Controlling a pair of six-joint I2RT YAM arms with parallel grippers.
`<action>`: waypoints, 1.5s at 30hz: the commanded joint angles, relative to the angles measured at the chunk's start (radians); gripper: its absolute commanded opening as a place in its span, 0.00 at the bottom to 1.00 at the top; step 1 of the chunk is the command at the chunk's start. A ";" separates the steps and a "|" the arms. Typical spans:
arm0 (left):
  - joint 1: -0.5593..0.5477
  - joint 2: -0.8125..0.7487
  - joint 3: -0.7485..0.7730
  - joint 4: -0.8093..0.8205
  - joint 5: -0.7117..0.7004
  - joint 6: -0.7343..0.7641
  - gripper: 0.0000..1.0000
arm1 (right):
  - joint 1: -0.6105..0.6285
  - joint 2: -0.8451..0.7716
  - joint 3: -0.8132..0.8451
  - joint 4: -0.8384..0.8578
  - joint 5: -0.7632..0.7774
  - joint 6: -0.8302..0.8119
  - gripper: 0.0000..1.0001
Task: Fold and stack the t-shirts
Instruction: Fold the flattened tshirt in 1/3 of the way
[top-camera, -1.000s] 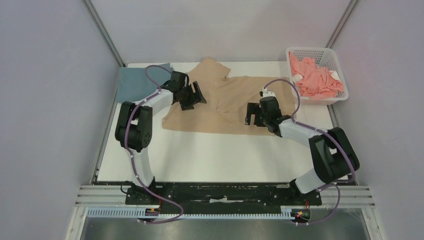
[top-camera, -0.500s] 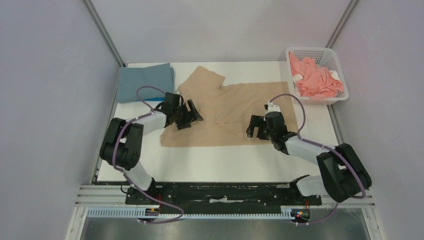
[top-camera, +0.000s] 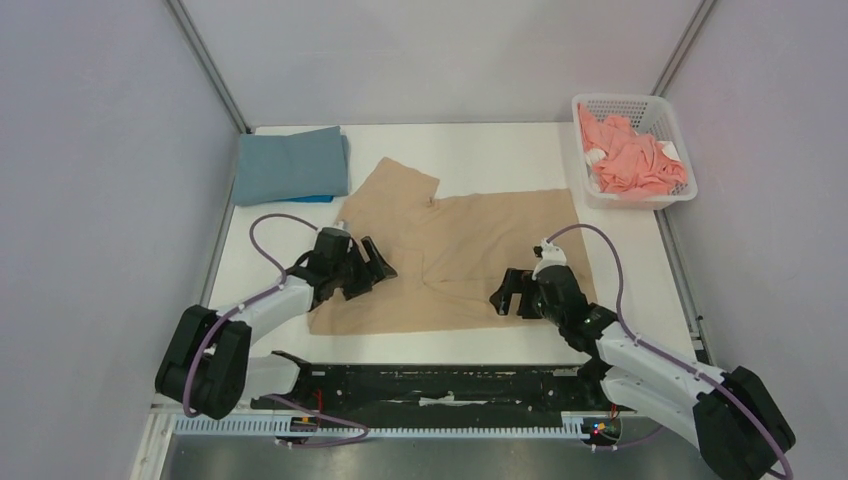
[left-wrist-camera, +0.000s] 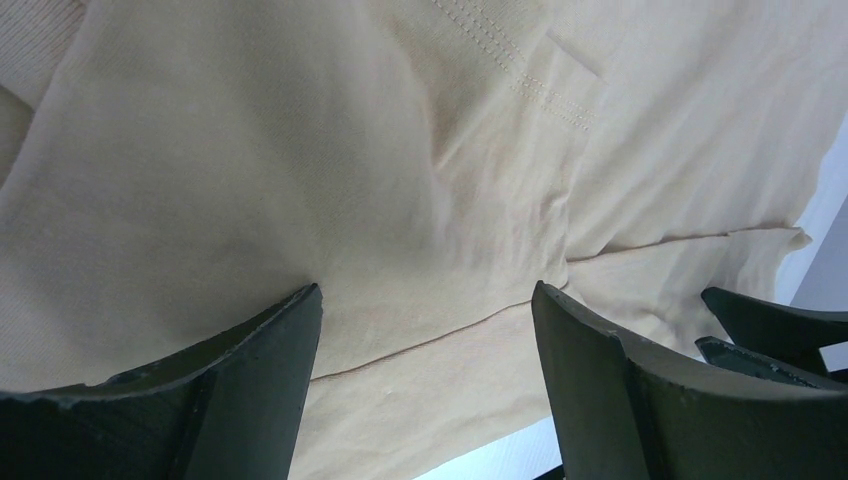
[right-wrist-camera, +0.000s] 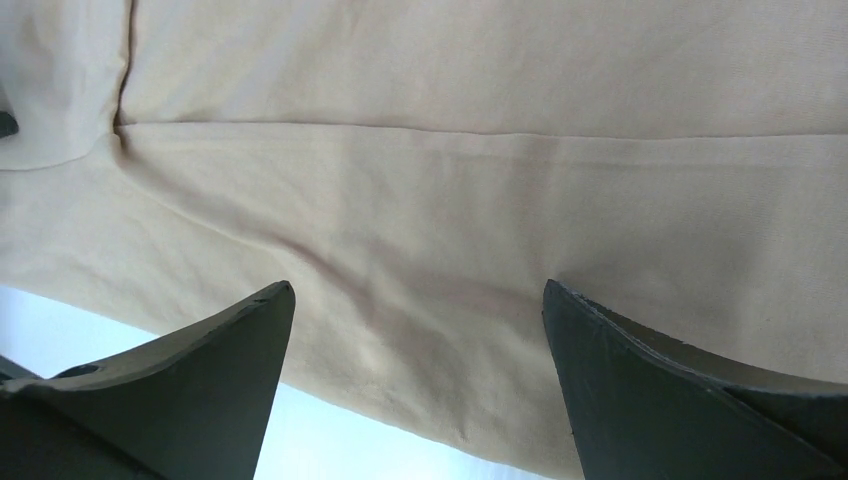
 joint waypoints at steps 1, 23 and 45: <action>-0.031 -0.065 -0.112 -0.155 -0.054 -0.061 0.85 | 0.026 -0.056 -0.080 -0.248 -0.005 0.089 0.98; -0.047 -0.265 -0.162 -0.242 -0.043 -0.099 0.86 | 0.108 -0.360 -0.142 -0.544 -0.088 0.205 0.98; 0.007 0.152 0.616 -0.427 -0.273 0.120 0.86 | 0.109 -0.430 0.103 -0.150 0.388 -0.014 0.98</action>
